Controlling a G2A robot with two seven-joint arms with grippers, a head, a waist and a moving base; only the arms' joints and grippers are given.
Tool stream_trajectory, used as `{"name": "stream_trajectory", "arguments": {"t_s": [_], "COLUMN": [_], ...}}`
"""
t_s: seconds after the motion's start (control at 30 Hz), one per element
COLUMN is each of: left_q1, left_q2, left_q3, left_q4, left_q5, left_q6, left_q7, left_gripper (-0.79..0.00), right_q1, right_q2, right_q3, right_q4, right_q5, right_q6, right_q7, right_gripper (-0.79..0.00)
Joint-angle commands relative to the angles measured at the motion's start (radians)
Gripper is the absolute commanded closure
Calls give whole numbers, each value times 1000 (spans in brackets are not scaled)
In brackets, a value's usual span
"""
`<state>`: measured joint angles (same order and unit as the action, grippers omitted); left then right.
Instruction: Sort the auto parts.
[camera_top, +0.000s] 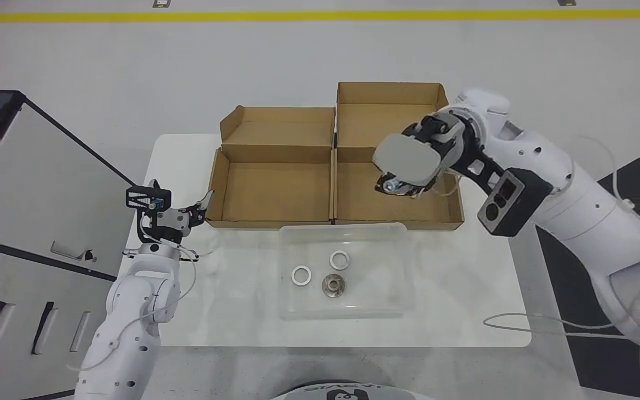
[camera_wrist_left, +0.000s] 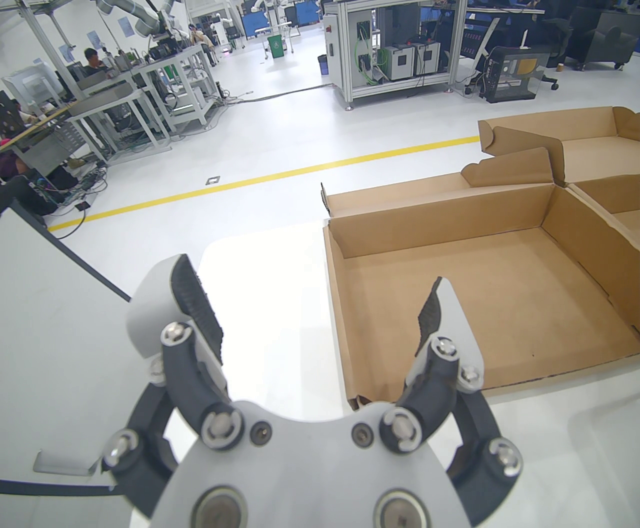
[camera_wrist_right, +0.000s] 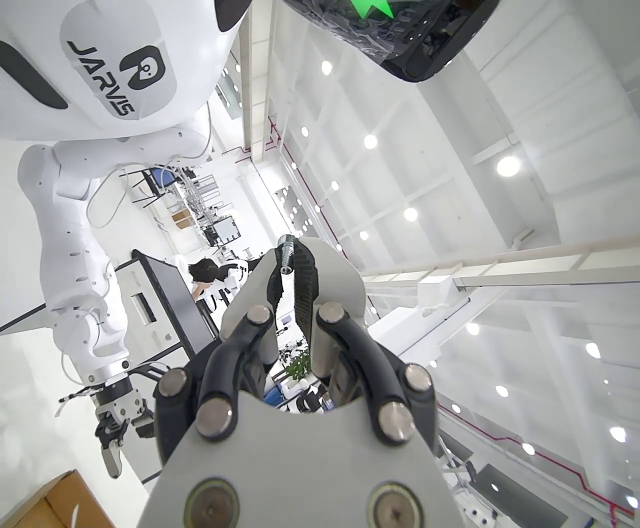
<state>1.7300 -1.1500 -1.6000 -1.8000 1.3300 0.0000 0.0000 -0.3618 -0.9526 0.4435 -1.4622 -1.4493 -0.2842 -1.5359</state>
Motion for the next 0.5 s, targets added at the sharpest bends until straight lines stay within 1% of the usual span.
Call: {"name": "stream_trajectory", "arguments": {"t_s": [0.0, 0.27, 0.33, 0.47], "left_q1": [0, 0, 0, 0], "left_q2": [0, 0, 0, 0], "left_q3": [0, 0, 0, 0], "left_q4": [0, 0, 0, 0], "left_q5": [0, 0, 0, 0], "left_q6": [0, 0, 0, 0], "left_q7": [0, 0, 0, 0], "left_gripper": [-785, -785, -785, -785], "right_q1": [-10, -85, -89, -76], "right_q2": [-3, -21, -21, -12], "right_q3": [-3, 23, 29, 26], "right_q4": [-3, -58, -49, 0], "right_q5": [28, 283, 267, 117], "right_q6": [0, 0, 0, 0], "right_q7": [0, 0, 0, 0], "right_gripper": [0, 0, 0, 0]}}
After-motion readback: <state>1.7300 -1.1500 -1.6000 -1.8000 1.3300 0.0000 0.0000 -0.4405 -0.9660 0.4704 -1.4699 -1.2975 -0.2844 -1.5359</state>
